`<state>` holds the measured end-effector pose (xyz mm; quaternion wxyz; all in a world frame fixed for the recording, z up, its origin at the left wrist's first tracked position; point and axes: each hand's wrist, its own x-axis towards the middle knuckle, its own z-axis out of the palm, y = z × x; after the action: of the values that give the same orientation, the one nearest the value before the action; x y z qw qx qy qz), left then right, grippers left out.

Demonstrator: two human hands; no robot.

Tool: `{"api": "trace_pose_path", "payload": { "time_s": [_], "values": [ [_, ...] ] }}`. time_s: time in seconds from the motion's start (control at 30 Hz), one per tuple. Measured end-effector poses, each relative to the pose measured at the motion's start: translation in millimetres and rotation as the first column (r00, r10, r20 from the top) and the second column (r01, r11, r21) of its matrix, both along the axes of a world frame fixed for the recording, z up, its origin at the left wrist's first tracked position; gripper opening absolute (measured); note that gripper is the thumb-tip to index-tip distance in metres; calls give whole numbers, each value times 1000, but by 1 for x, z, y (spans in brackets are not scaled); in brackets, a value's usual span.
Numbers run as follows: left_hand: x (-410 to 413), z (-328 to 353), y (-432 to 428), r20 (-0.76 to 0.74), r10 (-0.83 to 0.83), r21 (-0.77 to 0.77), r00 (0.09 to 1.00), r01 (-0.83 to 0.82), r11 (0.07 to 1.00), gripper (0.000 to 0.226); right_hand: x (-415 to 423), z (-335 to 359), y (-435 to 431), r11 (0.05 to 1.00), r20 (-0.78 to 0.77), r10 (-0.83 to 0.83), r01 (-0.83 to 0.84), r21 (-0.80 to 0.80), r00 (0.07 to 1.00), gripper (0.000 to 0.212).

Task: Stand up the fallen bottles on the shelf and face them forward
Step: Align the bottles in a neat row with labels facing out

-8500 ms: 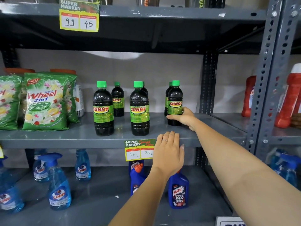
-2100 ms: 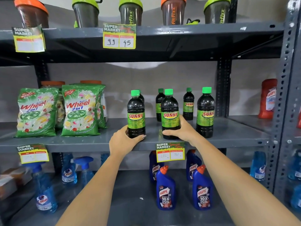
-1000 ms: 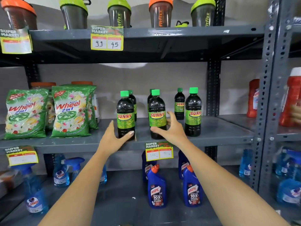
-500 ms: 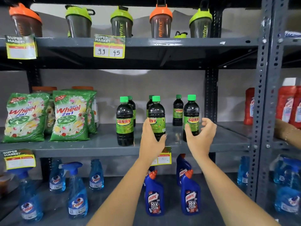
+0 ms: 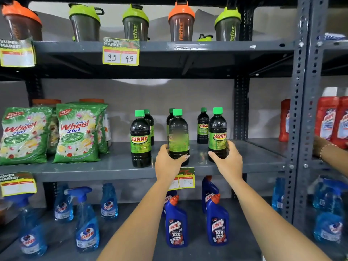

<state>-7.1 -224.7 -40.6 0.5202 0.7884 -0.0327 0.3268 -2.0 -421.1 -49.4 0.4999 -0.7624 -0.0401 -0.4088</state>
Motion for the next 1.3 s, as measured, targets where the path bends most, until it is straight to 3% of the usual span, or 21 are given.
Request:
{"api": "trace_pose_path", "payload": {
  "time_s": [0.2,0.63,0.83,1.3],
  "values": [
    [-1,-1,-6,24,141,67,990,-143,987,67,0,0,-5,1000,-16,-8,8,-22,1000,59],
    [-4,0,-8,24,163,115,986,-165,980,62,1,4,-6,999,-47,-34,33,-26,998,66],
    [-4,1,-14,10,225,107,974,-225,969,72,1,3,-2,997,-42,-73,71,-26,996,65],
    [1,-5,-11,43,185,136,982,-189,972,55,1,1,-6,1000,-41,-18,18,-22,999,63]
  ]
}}
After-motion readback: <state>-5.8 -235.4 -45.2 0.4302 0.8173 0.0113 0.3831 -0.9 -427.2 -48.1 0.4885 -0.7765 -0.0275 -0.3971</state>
